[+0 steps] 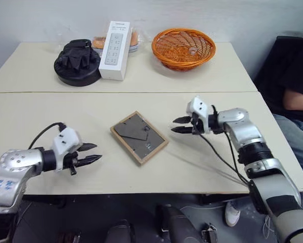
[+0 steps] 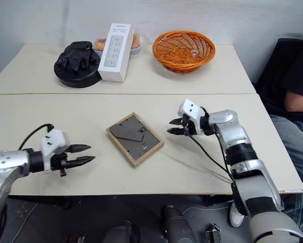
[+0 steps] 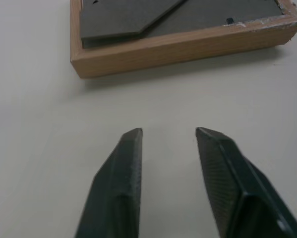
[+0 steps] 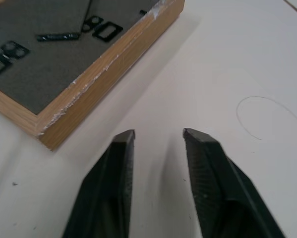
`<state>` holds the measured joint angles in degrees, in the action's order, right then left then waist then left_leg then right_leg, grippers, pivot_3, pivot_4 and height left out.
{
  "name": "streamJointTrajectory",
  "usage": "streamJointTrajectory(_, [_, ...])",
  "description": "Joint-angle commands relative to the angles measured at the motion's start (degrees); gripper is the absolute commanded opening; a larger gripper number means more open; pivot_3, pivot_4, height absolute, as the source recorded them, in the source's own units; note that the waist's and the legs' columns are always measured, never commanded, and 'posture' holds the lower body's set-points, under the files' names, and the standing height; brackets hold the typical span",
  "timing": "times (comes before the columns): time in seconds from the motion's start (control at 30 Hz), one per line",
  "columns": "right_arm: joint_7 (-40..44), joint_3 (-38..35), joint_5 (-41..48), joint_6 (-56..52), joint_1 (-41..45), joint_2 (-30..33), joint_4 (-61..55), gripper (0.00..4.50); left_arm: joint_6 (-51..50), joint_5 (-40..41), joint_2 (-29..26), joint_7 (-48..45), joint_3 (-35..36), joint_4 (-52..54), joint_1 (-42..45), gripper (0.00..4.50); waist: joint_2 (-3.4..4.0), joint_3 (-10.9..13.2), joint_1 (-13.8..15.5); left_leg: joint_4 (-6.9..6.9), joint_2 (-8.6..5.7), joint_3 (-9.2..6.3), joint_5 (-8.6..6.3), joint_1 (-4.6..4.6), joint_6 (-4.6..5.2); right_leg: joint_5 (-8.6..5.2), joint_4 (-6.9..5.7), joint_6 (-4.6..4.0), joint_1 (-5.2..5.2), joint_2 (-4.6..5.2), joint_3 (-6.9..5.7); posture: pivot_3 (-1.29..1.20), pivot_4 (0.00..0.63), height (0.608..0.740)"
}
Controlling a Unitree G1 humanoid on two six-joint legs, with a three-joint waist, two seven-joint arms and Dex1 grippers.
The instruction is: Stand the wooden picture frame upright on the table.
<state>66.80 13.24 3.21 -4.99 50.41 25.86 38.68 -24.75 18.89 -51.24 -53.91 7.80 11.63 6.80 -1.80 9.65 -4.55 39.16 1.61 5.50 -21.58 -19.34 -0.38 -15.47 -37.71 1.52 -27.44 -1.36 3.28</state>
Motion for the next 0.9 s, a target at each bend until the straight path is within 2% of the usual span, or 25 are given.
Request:
streamJointTrajectory(0.03, [-1.3,0.1,-1.0,1.9,0.0,-1.4,-1.5,0.30,2.5,-3.4,1.7,0.5,-4.1,-4.2,4.9,0.66,0.00,0.0,-0.3,0.00,0.00,0.00,0.00,-0.01,0.00,0.00,-0.04,0.00,-0.01,0.00,0.00,0.00,0.150,0.740])
streamJointTrajectory(0.07, [-1.3,0.2,-1.0,1.4,-0.6,-1.7,-2.7,0.01,2.8,-4.4,2.7,1.1,-5.3,-6.5,7.2,0.31,0.00,0.0,-0.2,0.00,0.01,0.00,0.00,-0.02,0.00,0.00,-0.05,0.00,-0.01,0.00,0.00,0.00,0.150,0.740])
streamJointTrajectory(0.1, [-0.8,0.2,-0.6,0.4,-1.2,-2.0,-4.3,0.00,3.3,-5.2,3.8,1.5,-6.4,-8.6,9.5,0.01,0.00,0.0,-0.2,0.02,0.01,-0.01,0.01,-0.01,-0.02,0.00,-0.05,0.01,-0.01,0.00,-0.02,0.00,0.150,0.740])
streamJointTrajectory(0.23, [0.9,0.6,0.4,-3.0,-4.8,-1.9,-12.3,0.00,5.9,-7.2,8.4,2.5,-9.0,-16.4,16.7,0.01,-0.03,0.0,-0.1,0.07,-0.01,-0.02,0.09,0.02,-0.09,0.00,-0.13,0.01,0.01,0.00,-0.03,0.00,0.150,0.740])
streamJointTrajectory(0.37, [2.6,1.2,3.0,-10.0,-11.2,-0.2,-26.5,0.00,5.4,-7.1,14.5,3.5,-10.1,-23.3,24.2,0.01,-0.03,0.0,0.1,0.09,-0.01,-0.08,0.12,-0.01,-0.11,0.01,-0.24,0.01,-0.02,0.00,-0.06,0.00,0.150,0.740])
streamJointTrajectory(0.63, [-0.3,0.4,4.3,-16.3,-14.5,1.2,-34.7,0.00,-3.6,-2.1,13.9,0.9,-5.9,-24.2,24.1,0.01,-0.03,0.0,-0.3,0.11,-0.01,-0.06,0.16,0.07,-0.19,0.01,-0.21,0.01,-0.03,0.00,-0.03,0.00,0.150,0.740])
streamJointTrajectory(0.77, [-2.1,1.4,1.4,-12.5,-13.6,2.8,-32.6,0.00,-23.2,3.7,8.3,-3.8,-5.6,-23.6,23.4,0.85,-0.03,0.0,-0.3,0.11,-0.03,-0.05,0.16,0.07,-0.19,0.00,-0.20,0.00,-0.04,-0.02,-0.01,0.00,0.150,0.740])
streamJointTrajectory(0.8, [-2.2,1.6,1.1,-12.0,-13.5,3.0,-32.4,0.00,-28.2,5.6,7.7,-4.2,-5.0,-24.3,24.3,1.27,-0.03,0.0,-0.2,0.11,-0.03,-0.06,0.16,0.07,-0.18,0.00,-0.20,0.00,-0.04,-0.02,-0.02,0.00,0.150,0.740])
streamJointTrajectory(0.9, [-2.9,2.7,-1.0,-8.5,-12.8,3.5,-30.5,0.00,-43.0,12.1,7.5,-5.7,-2.5,-27.5,28.3,2.14,-0.07,-0.1,0.0,0.11,-0.06,-0.08,0.16,0.05,-0.13,0.00,-0.15,0.00,-0.01,-0.01,-0.02,0.00,0.150,0.740])
